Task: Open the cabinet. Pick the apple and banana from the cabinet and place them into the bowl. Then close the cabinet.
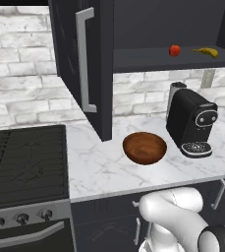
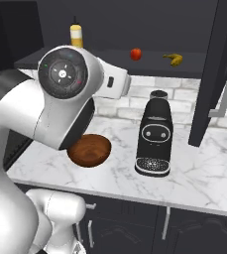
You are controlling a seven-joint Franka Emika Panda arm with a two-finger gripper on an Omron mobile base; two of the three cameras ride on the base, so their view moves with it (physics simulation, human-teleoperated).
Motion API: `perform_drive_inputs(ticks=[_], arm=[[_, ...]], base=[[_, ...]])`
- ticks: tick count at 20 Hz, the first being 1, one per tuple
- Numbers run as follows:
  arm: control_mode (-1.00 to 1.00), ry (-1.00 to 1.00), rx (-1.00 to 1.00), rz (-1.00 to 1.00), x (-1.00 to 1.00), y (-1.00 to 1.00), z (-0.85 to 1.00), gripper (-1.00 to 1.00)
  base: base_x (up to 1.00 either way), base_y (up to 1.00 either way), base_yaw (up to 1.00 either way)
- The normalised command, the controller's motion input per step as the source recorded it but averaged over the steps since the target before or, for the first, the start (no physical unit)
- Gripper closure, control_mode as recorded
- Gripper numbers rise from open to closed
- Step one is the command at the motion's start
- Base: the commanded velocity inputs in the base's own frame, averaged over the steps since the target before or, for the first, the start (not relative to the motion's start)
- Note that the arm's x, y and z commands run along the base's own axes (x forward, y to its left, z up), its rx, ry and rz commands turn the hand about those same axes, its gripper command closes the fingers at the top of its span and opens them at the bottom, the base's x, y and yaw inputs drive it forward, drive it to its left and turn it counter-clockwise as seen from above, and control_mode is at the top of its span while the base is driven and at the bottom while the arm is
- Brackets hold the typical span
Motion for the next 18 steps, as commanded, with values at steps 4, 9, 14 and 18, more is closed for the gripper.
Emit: perform_drive_inputs(ticks=[4,9,14,18], arm=[[-1.00,0.00,-0.04,0.01,0.65,0.16,0.01,-1.00],[-1.00,0.00,-0.01,0.00,0.54,0.24,0.00,-1.00],[-1.00,0.00,0.00,0.00,0.58,0.26,0.00,-1.00],[-1.00,0.00,0.00,0.00,0.65,0.22,-0.01,-1.00]], base=[[0.00,0.00,0.00],[0.00,0.00,0.00],[0.00,0.00,0.00],[0.00,0.00,0.00]])
